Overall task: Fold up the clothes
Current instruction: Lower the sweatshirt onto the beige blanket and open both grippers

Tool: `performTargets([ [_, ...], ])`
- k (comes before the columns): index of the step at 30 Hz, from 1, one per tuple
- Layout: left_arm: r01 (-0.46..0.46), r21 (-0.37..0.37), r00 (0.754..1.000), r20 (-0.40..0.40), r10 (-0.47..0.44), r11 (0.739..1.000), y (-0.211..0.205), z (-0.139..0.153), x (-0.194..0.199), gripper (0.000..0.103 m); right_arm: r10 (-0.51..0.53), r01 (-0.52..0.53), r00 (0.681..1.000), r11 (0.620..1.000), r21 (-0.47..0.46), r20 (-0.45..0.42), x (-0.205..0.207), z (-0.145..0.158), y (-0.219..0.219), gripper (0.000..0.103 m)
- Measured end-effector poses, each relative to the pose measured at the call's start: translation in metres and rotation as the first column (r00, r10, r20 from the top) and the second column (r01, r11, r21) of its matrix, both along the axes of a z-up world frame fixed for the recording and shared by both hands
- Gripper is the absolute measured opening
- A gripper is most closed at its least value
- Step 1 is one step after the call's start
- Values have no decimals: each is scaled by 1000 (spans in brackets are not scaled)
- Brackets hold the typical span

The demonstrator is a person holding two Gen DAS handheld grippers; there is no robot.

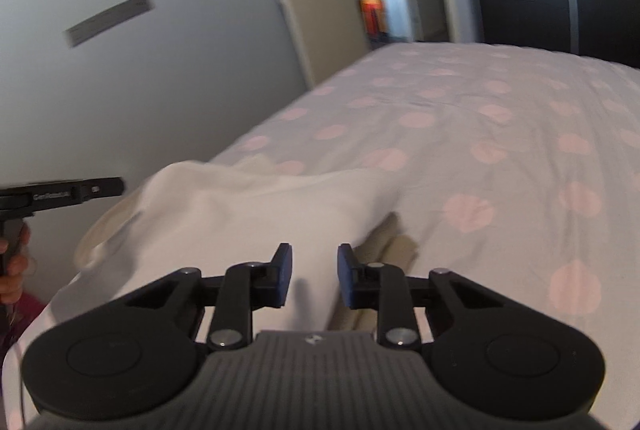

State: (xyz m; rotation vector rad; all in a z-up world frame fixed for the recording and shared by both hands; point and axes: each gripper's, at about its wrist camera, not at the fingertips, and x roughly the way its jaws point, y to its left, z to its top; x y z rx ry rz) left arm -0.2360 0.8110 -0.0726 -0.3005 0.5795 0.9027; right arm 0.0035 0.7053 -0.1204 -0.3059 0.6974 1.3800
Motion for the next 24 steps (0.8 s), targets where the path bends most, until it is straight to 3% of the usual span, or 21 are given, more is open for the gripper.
performTargets([
  [2,48,-6,998,-39,-48,999,-10,-8,4,12,29,-29,1000,1000,-8,-2,-4,-4,-2,21],
  [5,34,-31,992,-122,-38,999,-8,-33,11,5,73,-73,997,997,-20,-5,-10,-10,-5,20],
  [10,-40,-160,993,-118,22,986,25,-66,11,5,83,-83,996,996,-35,-20,-14,-14,-6,15],
  [14,-48,-156,984,-174,21,987,34,-77,22,6,66,-68,997,997,-45,-36,-15,-14,-6,13],
  [18,-54,-175,988,-155,26,983,32,-72,15,6,50,-53,997,997,-55,-51,-15,-15,-5,13],
  [24,44,-62,993,-104,-50,997,-11,-30,-10,6,30,-34,997,997,-63,-74,-18,-14,-7,17],
])
